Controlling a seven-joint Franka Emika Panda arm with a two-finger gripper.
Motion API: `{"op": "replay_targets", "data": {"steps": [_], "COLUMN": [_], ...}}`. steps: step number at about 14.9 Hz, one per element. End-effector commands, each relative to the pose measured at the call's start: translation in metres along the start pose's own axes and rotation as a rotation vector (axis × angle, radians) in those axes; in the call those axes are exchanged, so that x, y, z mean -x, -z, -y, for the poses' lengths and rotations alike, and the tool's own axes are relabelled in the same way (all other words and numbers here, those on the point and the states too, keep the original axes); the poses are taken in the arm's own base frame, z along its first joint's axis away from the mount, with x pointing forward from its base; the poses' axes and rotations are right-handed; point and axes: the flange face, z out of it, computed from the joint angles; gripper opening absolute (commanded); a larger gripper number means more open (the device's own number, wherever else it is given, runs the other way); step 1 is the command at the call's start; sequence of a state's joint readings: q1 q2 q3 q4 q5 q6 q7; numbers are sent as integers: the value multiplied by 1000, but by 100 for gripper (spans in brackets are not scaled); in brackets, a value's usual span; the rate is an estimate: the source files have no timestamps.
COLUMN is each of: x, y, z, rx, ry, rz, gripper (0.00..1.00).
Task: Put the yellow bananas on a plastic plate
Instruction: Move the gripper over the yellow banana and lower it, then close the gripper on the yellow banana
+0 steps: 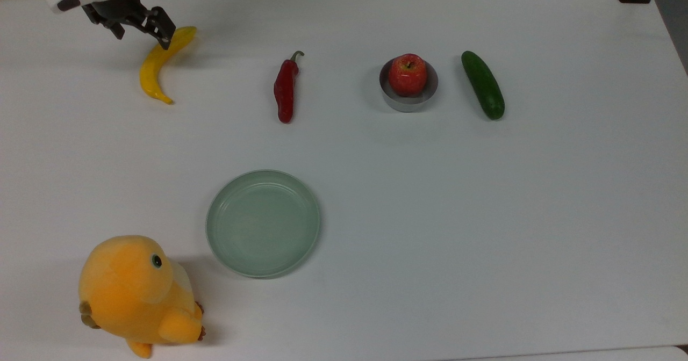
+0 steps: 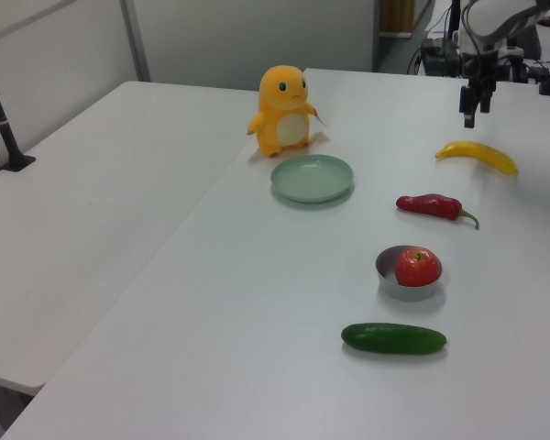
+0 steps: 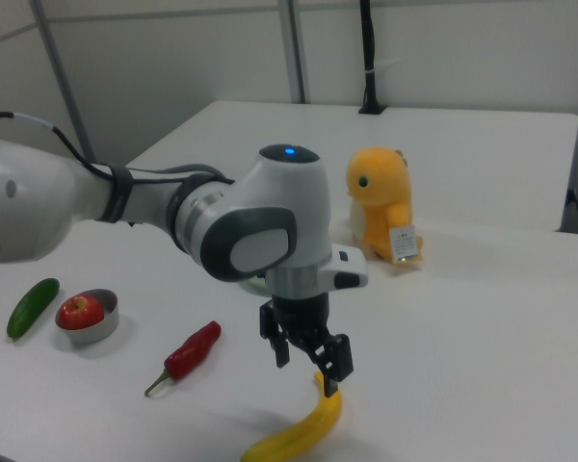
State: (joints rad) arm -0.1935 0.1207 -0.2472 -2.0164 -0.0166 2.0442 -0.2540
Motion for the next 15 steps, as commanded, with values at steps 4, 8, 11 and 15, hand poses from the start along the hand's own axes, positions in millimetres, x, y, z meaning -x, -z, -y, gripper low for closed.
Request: {"op": "replay_targets", "data": {"steps": [4,8,11,15], "x": [-6,-10,-9,-8], "y": [-50,-64,-75,-79], "z": [-2,-2,-1,-1], "rx": [35,41,44,59], "ry": [36,50,52,65], "rz": [-46,-38,-40,-35], "gripper": [100,100,100,85]}}
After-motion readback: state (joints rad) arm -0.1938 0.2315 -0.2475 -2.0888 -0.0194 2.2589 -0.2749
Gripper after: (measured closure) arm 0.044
